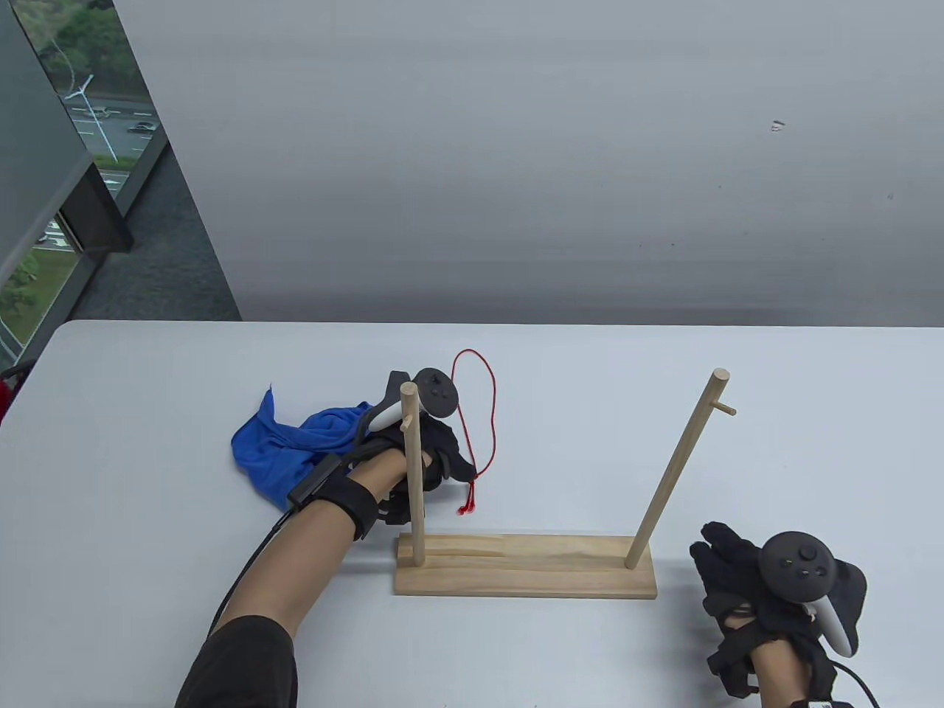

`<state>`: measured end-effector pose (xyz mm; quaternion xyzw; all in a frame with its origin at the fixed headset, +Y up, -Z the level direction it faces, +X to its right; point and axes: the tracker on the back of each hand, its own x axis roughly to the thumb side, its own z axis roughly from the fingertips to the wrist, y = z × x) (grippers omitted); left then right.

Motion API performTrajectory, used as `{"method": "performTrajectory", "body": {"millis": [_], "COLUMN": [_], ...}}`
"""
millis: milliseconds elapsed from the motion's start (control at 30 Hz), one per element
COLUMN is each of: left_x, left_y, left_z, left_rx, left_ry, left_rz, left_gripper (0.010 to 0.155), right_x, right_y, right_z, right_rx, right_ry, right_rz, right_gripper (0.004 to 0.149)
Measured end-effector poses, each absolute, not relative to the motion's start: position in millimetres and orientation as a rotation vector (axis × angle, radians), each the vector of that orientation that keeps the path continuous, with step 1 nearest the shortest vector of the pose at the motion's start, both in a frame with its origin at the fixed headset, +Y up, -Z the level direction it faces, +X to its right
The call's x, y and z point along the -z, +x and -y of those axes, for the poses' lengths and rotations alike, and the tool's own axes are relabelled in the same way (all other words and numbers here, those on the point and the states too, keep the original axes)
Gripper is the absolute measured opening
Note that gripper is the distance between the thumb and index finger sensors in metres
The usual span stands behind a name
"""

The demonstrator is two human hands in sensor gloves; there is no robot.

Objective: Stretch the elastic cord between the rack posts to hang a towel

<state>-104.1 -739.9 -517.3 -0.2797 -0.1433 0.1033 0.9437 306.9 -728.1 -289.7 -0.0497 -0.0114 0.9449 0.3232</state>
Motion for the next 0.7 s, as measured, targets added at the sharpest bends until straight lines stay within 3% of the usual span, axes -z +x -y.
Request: {"method": "performTrajectory", "body": {"millis": [300, 700], "left_x": [521.9, 514.5], "left_y": [-85.0, -76.8], "left_z": [753.7, 757.8], "left_rx": [-0.108, -0.041], "left_ry": [-0.535, -0.475], "left_rz": [0.311, 0.361], "left_gripper": [0.066, 0.049], "right_x": [289.9, 290.8], "right_y": [306.6, 305.1], "right_z": [727.6, 728.6], "right_rx": [-2.49, -2.497], "right_ry": [-0.141, -0.149], "right_rz": [0.009, -0.024], "right_gripper": [0.06, 0.06]}}
